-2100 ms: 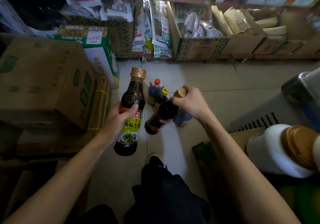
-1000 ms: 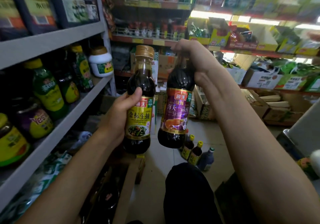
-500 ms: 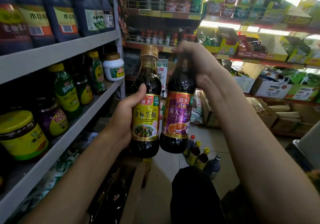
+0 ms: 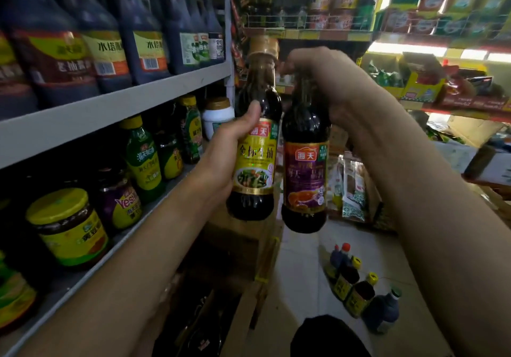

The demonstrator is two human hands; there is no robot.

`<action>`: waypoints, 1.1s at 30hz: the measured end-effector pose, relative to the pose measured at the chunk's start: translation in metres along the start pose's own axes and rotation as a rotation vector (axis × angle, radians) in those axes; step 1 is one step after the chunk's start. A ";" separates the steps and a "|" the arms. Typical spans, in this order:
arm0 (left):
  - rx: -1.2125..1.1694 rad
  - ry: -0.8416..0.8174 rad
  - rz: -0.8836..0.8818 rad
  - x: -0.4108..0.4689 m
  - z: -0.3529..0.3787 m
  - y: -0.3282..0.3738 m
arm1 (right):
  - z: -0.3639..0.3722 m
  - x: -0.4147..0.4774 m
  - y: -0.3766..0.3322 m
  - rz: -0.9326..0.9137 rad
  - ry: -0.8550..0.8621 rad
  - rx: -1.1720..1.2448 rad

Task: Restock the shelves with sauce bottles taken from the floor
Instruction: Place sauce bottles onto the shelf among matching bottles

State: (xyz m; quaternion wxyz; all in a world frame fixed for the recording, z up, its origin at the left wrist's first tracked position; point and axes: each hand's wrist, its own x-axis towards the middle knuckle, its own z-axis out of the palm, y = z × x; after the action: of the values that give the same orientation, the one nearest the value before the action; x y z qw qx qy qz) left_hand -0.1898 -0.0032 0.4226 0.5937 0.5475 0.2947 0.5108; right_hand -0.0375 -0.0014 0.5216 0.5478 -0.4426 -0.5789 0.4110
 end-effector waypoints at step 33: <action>0.417 1.179 0.228 0.056 0.006 0.498 | 0.179 0.260 -0.437 0.088 -1.101 0.518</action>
State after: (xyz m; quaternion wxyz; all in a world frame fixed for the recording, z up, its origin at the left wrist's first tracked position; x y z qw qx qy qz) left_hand -0.3090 -0.0138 0.9093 0.1544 0.3062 0.6052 0.7184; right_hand -0.2455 0.1322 1.0007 0.2406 -0.0411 -0.6393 0.7292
